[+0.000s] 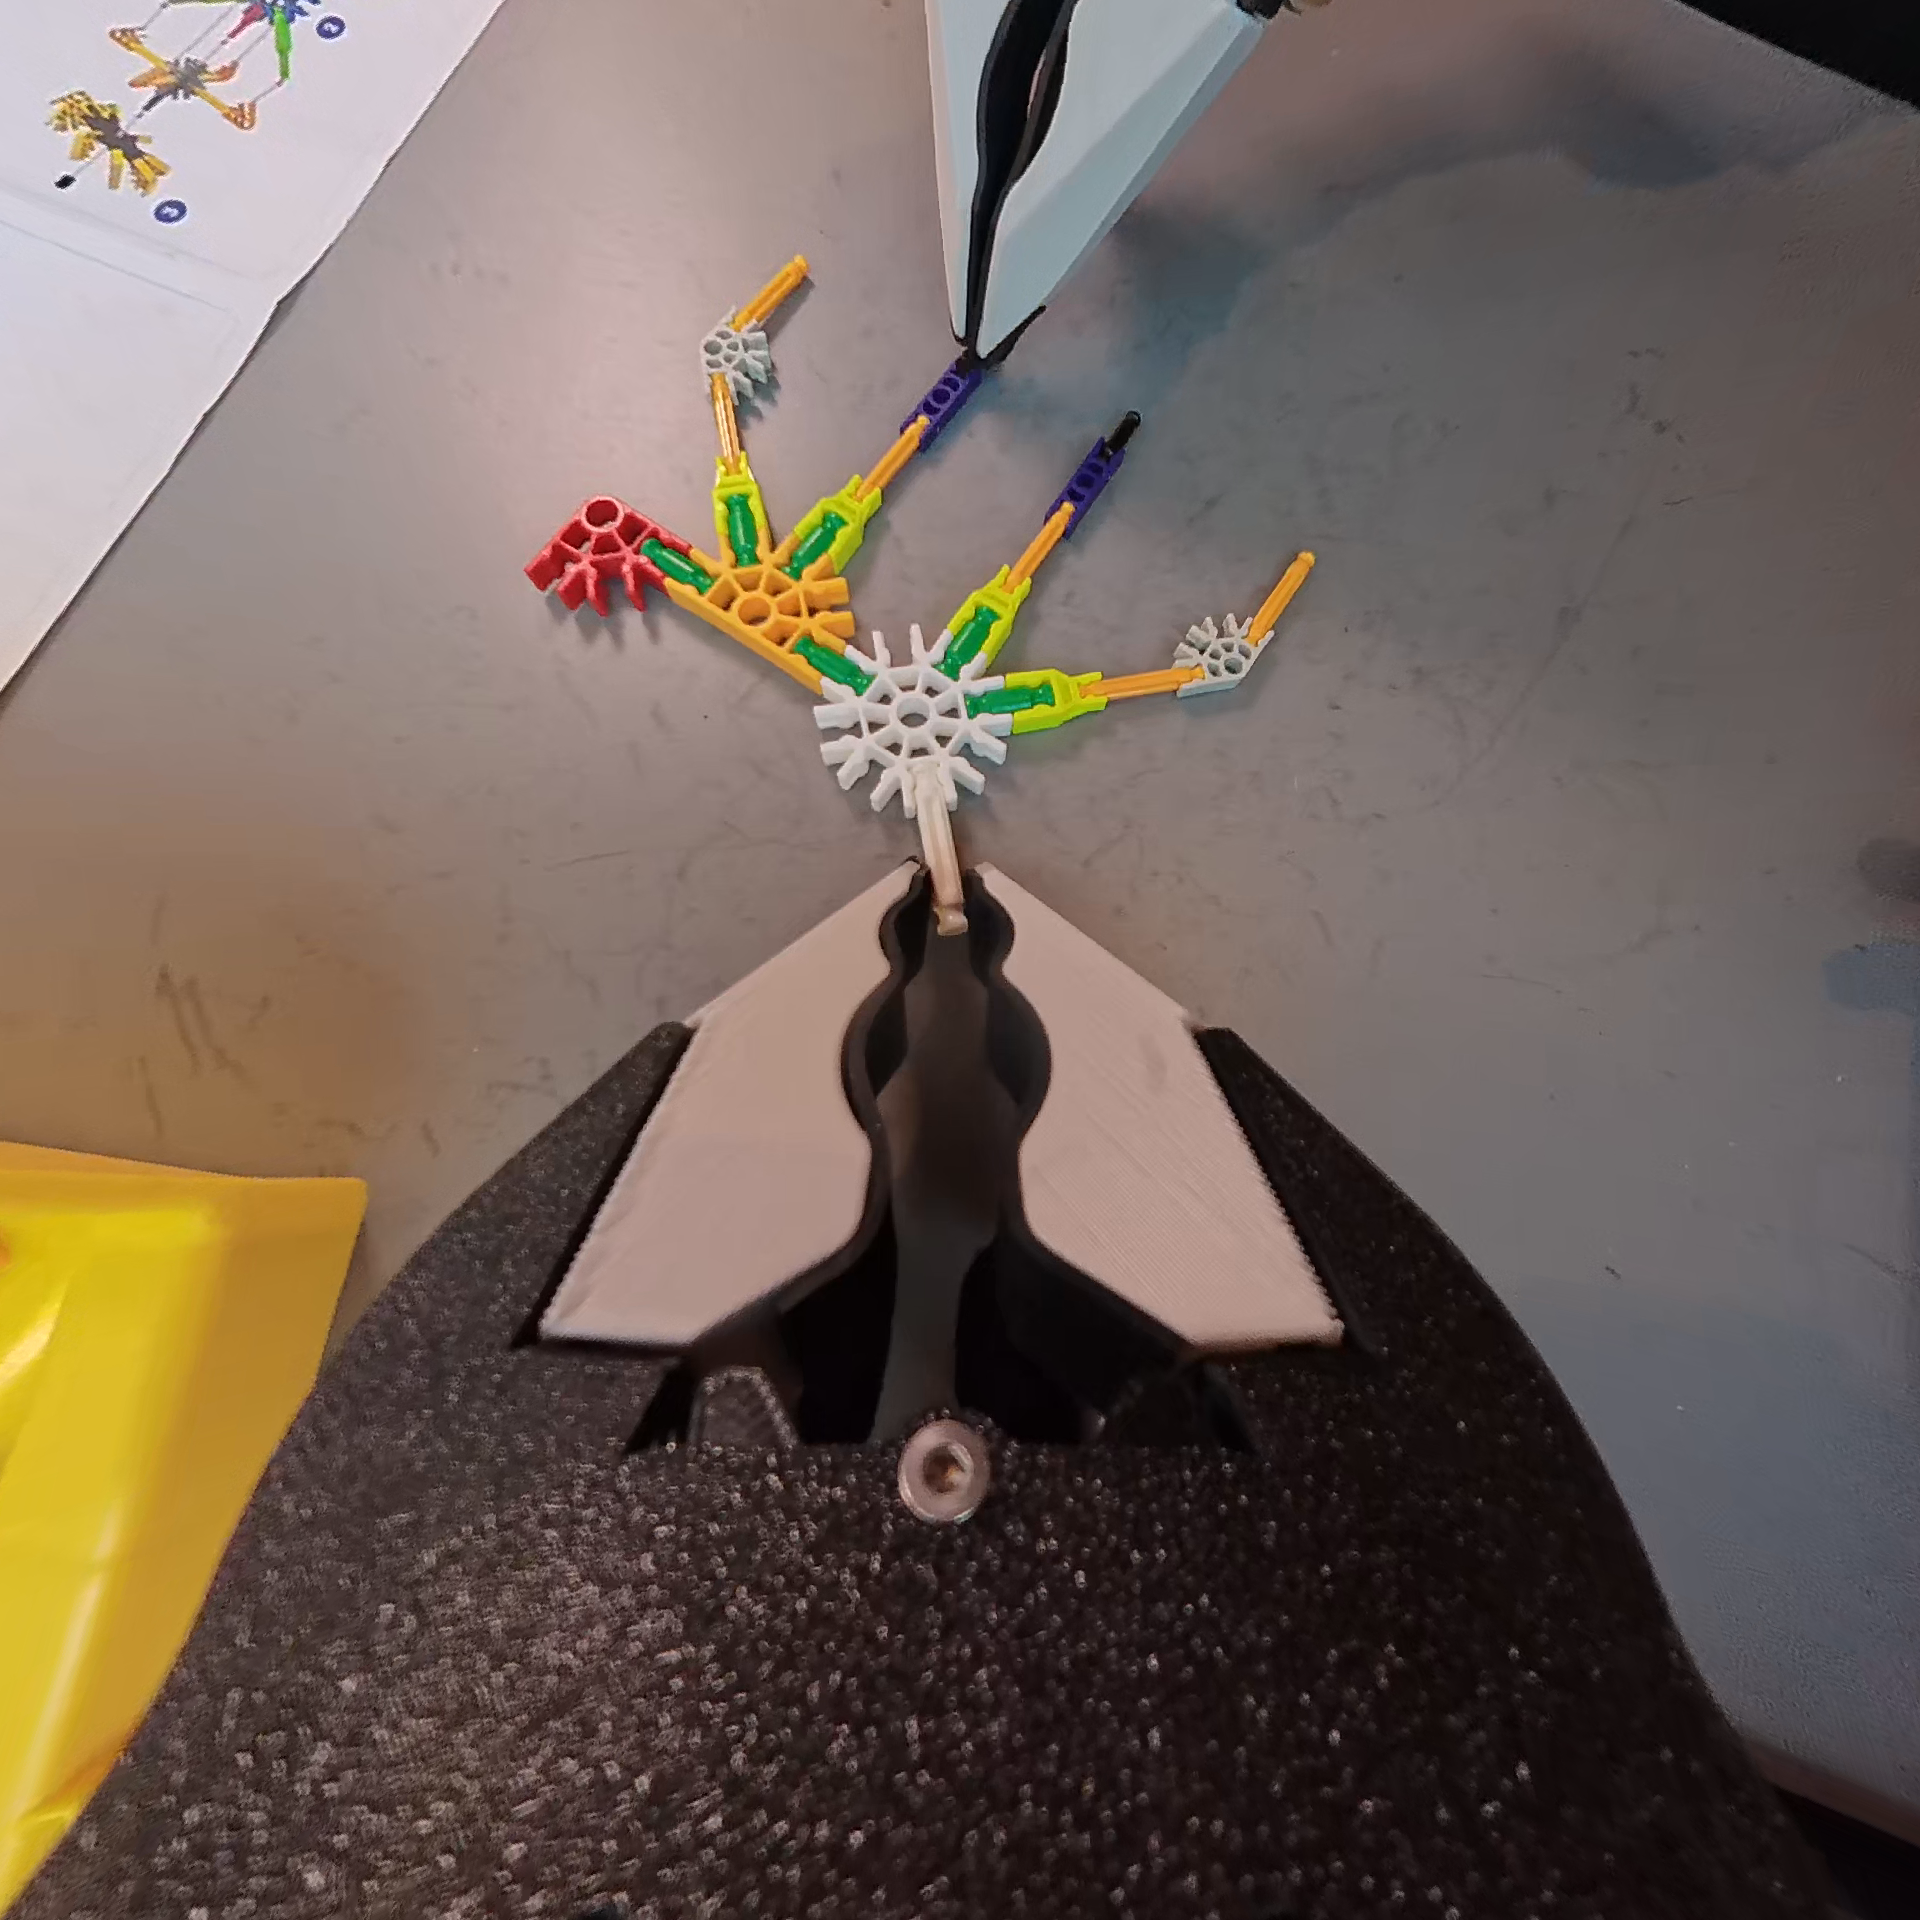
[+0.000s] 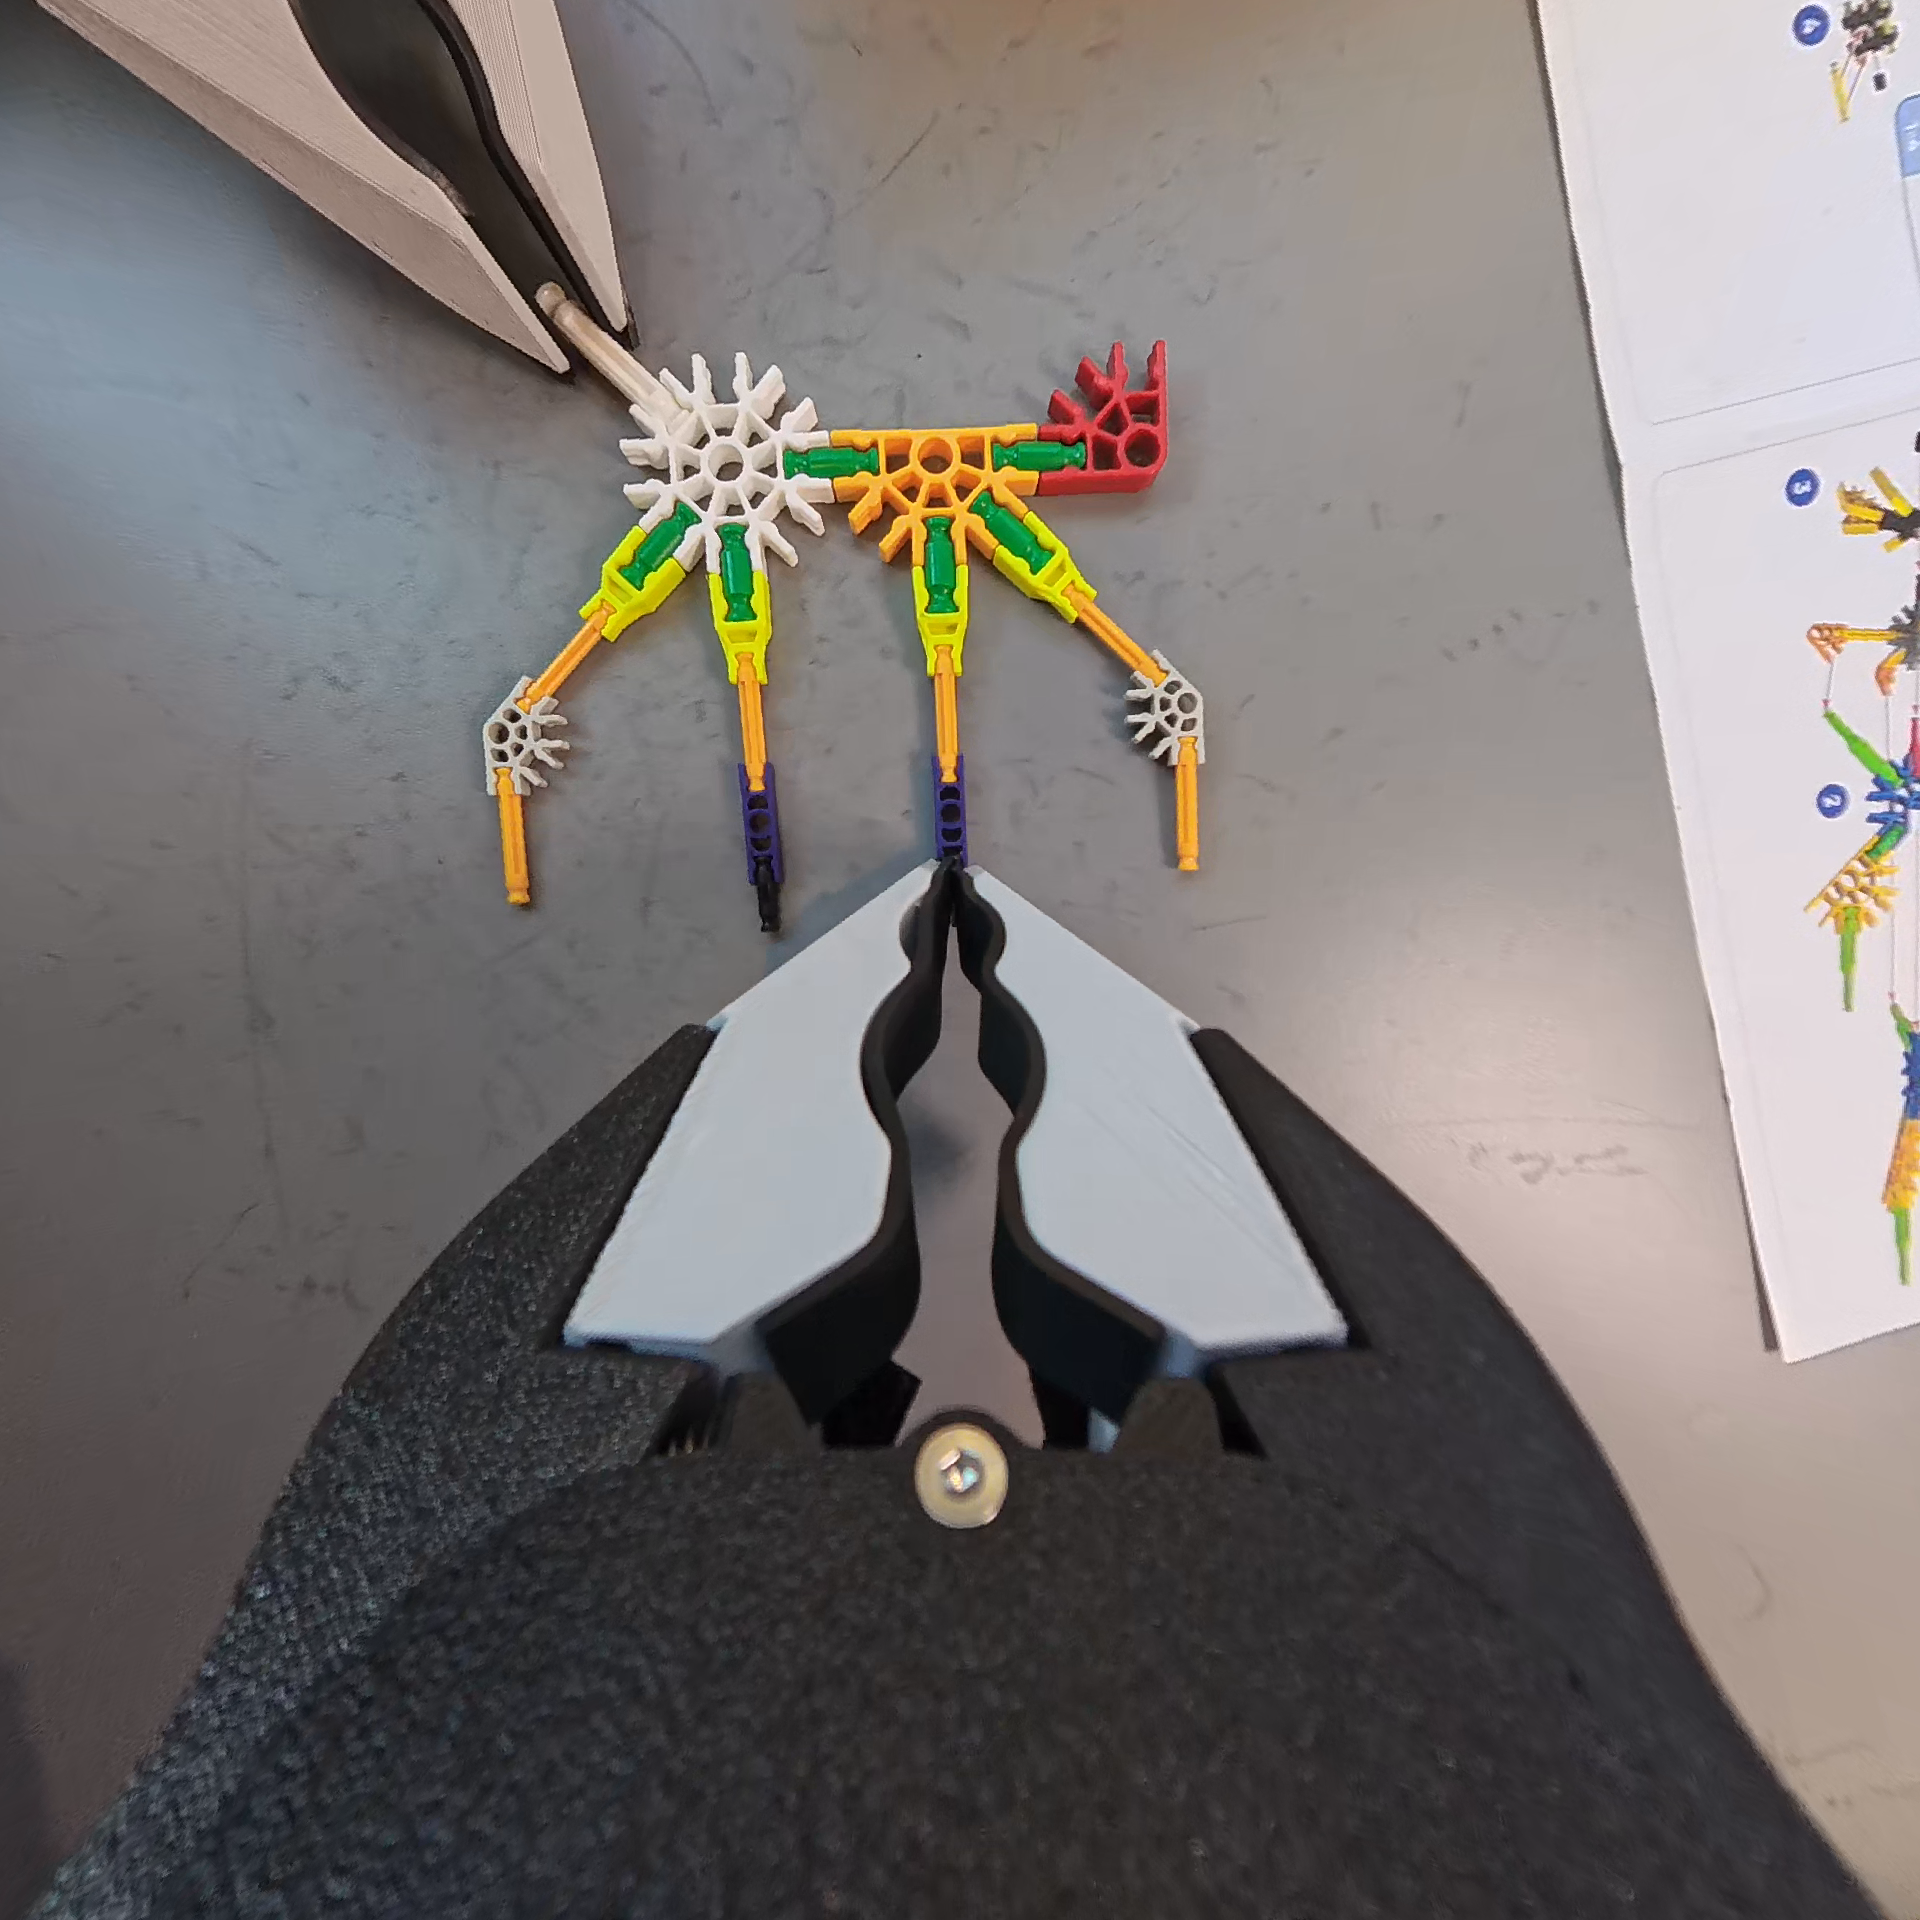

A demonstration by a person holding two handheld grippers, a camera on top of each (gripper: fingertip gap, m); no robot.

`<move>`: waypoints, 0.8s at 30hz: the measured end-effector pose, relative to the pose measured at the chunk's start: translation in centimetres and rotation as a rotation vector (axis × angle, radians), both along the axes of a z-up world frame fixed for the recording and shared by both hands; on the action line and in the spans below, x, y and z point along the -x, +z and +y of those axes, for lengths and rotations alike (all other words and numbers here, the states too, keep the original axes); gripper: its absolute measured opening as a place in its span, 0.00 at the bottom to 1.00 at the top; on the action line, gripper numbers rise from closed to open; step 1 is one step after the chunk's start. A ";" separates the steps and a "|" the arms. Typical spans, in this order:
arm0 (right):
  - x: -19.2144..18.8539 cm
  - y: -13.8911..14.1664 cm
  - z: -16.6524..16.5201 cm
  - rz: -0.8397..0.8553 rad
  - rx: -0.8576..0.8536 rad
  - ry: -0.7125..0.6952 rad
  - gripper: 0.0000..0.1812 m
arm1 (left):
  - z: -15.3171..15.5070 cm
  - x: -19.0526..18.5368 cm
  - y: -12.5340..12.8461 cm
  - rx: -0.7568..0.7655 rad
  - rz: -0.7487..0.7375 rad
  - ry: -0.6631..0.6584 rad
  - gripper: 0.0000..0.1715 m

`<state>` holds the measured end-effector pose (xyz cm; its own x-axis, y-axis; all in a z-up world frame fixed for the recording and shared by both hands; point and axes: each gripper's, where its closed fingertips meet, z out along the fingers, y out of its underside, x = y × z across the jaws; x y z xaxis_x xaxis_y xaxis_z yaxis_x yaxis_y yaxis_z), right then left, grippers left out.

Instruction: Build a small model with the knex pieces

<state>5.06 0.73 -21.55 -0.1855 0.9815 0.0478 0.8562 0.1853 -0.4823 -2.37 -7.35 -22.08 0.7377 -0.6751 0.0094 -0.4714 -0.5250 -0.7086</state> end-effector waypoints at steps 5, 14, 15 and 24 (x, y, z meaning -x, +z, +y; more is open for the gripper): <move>0.1 0.0 0.0 -0.007 0.004 0.010 0.00 | 0.0 0.0 0.0 0.000 -0.001 -0.001 0.04; 0.5 -0.2 0.2 -0.146 -0.032 0.114 0.00 | 0.0 -0.1 0.0 0.004 -0.011 -0.001 0.04; 0.5 -0.2 0.2 -0.176 -0.040 0.130 0.00 | 0.0 0.0 0.0 0.006 -0.013 0.000 0.04; 0.5 -0.4 0.0 -0.497 -0.076 0.302 0.00 | 0.0 0.0 0.0 0.012 -0.025 0.000 0.04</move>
